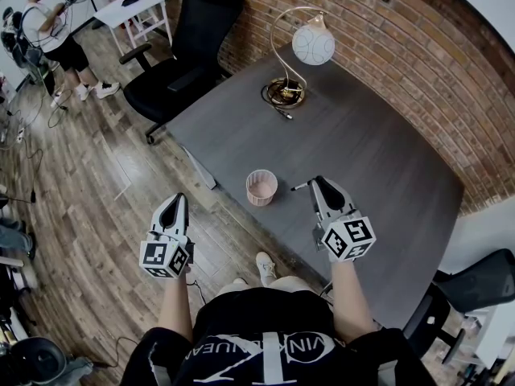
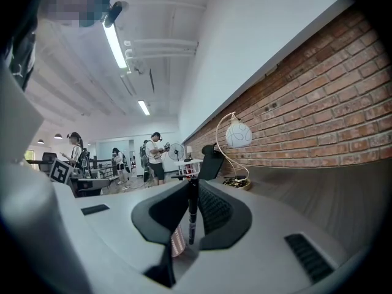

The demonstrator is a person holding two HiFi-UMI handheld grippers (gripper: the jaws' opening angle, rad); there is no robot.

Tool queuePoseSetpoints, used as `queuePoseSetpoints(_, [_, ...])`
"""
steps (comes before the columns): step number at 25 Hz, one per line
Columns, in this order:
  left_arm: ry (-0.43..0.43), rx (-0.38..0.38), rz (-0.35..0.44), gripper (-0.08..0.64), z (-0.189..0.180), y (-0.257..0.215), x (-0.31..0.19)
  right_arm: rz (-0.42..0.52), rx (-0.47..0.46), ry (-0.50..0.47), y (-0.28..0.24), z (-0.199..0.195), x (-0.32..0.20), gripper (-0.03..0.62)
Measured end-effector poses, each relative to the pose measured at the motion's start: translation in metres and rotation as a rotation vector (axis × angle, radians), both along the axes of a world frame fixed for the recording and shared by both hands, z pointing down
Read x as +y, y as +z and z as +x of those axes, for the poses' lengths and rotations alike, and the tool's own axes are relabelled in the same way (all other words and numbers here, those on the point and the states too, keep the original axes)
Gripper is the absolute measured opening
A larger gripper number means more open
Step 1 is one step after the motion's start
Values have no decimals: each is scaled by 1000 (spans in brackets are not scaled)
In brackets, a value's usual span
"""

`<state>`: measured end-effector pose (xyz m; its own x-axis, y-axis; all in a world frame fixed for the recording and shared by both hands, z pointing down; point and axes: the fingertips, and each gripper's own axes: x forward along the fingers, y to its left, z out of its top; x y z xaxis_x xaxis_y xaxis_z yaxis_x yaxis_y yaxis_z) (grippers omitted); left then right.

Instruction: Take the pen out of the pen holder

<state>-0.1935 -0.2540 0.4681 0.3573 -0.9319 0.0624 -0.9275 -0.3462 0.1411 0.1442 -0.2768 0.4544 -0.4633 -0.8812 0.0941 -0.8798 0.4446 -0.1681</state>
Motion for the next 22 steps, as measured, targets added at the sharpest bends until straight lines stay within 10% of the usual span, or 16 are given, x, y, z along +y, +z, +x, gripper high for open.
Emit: queuePoseSetpoints(22, [-1,3,-3,12,2,1,1,-1,-8,6,-1,3,1,58])
